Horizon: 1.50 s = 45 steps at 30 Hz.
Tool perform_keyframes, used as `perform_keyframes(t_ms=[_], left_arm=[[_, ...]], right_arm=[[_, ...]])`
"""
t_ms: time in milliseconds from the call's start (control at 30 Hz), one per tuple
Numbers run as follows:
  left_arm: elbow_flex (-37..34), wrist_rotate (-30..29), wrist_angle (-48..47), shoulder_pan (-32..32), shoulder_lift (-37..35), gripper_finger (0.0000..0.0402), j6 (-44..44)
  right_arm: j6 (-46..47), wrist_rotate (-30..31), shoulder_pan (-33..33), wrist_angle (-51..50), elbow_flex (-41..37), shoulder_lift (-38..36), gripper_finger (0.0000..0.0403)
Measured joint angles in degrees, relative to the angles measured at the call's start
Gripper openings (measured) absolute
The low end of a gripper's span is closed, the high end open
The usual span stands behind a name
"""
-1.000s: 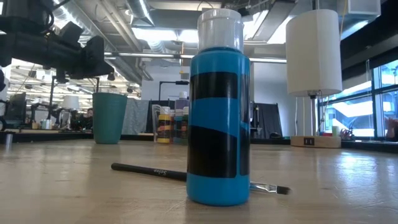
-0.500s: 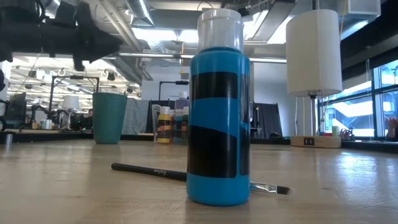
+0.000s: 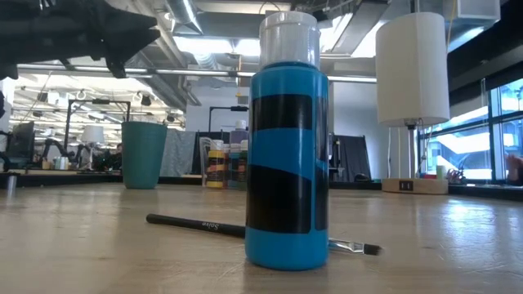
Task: Pick & Place Paint Supplies
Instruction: Put the blue paint bottle into the transparent bin
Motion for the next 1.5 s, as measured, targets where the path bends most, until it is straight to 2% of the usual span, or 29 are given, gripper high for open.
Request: perform_keyframes(t_ms=[267,433,533,733,1233,1500], left_arm=[[0.00,0.55,-2.45,-0.83,1.69,0.0116,-1.93],[0.00,0.66,-3.45,-0.83,4.31,0.0116,-4.74],[0.00,0.70,-3.34,-0.83,5.67,0.0117,-5.25],[0.00,0.66,-3.35,-0.83,7.71,0.0118,-9.83],[0.00,0.09,-2.60,-0.83,9.44,0.0131,-13.97],[0.00,2.40,-2.58,-0.83,9.44,0.0137,-15.71]], right_arm=[[11.97,-4.58,-1.80,-3.13,-0.01,3.75,0.0243],[13.30,-13.42,-2.22,-2.60,-0.02,5.45,0.0281],[13.40,-15.17,-1.89,-2.38,-0.02,5.56,0.0294],[13.48,-12.01,-1.48,-3.78,-0.02,6.10,0.0302],[14.73,-21.24,-4.66,-0.85,-0.07,9.49,0.0301],[15.44,-21.44,-4.89,-0.99,-0.07,9.49,0.0301]])
